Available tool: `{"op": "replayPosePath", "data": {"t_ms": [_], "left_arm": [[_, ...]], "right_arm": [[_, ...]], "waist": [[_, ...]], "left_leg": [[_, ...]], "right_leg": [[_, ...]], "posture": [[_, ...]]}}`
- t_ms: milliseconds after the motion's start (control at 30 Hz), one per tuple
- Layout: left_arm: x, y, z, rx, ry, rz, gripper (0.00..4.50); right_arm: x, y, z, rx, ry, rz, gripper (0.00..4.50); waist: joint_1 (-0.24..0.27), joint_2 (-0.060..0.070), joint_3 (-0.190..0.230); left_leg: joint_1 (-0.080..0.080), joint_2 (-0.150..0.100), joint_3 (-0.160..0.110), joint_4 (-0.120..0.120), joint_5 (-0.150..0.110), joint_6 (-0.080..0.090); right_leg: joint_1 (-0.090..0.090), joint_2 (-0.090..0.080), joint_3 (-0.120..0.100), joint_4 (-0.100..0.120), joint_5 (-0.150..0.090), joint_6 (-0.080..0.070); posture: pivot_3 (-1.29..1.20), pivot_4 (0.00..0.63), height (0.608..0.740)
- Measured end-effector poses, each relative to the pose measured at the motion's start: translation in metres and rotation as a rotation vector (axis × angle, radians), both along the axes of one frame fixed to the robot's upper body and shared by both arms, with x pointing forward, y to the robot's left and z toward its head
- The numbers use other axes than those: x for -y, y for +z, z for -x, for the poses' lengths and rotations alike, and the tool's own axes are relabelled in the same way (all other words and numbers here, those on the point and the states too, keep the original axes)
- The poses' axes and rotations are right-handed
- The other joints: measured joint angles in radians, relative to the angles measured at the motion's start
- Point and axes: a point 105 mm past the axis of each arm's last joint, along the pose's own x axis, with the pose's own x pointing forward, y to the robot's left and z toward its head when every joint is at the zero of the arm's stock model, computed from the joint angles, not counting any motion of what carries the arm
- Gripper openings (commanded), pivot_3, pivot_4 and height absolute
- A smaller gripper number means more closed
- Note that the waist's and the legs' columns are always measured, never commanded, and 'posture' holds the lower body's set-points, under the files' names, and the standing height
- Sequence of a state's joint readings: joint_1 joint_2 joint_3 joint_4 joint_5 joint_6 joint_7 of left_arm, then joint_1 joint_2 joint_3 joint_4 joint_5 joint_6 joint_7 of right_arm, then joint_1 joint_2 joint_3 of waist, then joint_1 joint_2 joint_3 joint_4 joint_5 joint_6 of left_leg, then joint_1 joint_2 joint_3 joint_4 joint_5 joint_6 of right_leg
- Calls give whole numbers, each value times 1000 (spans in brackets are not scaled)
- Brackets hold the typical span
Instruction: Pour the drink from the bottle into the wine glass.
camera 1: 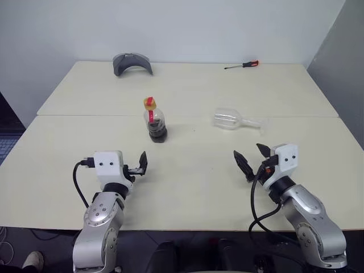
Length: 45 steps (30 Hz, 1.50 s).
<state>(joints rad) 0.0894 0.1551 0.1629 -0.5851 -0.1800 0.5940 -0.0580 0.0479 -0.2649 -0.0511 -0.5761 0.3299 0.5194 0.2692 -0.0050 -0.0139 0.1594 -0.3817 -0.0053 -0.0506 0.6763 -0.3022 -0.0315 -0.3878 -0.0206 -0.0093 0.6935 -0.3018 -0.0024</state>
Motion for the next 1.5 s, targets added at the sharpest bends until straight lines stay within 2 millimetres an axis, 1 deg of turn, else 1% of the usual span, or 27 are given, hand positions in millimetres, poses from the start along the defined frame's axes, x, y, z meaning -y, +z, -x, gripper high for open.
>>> {"op": "replayPosePath", "data": {"t_ms": [167, 367, 700, 933, 1167, 1300, 1400, 1500], "left_arm": [[-4, -6, 1, -54, -2, -38, 4473], [-2, -2, 0, -25, 1, -25, 4473], [-2, -2, 0, -22, 6, -18, 4473], [0, 2, -1, -1, -15, -63, 4473], [6, 14, -6, 70, -59, -138, 4473], [2, 15, -18, 92, -44, -136, 4473], [-1, 19, -33, 122, -32, -139, 4473], [-2, 22, -46, 142, -45, -138, 4473]], "right_arm": [[1, -1, 0, -3, -16, -2, 4500], [0, -1, 0, -4, -13, -2, 4500], [2, 2, -2, 6, -7, 4, 4500], [0, 3, -3, 11, 16, 4, 4500], [-15, 11, 4, 15, 180, -51, 4500], [-34, 21, 18, 0, 390, -126, 4500], [-48, 36, 33, 6, 597, -138, 4500], [-54, 45, 37, 13, 700, -133, 4500]], "waist": [[0, 0, 0], [0, 0, 0], [0, 0, 0], [0, 0, 0], [1, 0, 0], [0, 0, 0], [2, -1, 1], [2, -1, 1]], "left_leg": [[0, 0, 0, 0, 0, 0], [0, 0, 0, 0, 0, 0], [0, 0, 0, 0, 0, 0], [0, 0, 0, 0, 0, 0], [0, 0, 0, 0, 0, 0], [0, 0, -1, 0, 0, 0], [0, 0, -2, 0, 0, 0], [0, 0, -2, 0, 0, 1]], "right_leg": [[0, 0, 0, 0, 0, 0], [0, 0, 0, 0, 0, 0], [0, 0, 0, 0, 0, 0], [0, 0, 0, 0, 0, 0], [0, 0, 0, -1, 0, 0], [0, 0, -1, -1, 0, 0], [1, 0, -2, -2, 0, 0], [1, 0, -2, -3, 0, 0]], "posture": [[0, 150, 740], [0, 150, 740], [0, 150, 740], [0, 150, 740], [0, 150, 740], [0, 150, 740], [0, 150, 740], [0, 150, 740]]}}
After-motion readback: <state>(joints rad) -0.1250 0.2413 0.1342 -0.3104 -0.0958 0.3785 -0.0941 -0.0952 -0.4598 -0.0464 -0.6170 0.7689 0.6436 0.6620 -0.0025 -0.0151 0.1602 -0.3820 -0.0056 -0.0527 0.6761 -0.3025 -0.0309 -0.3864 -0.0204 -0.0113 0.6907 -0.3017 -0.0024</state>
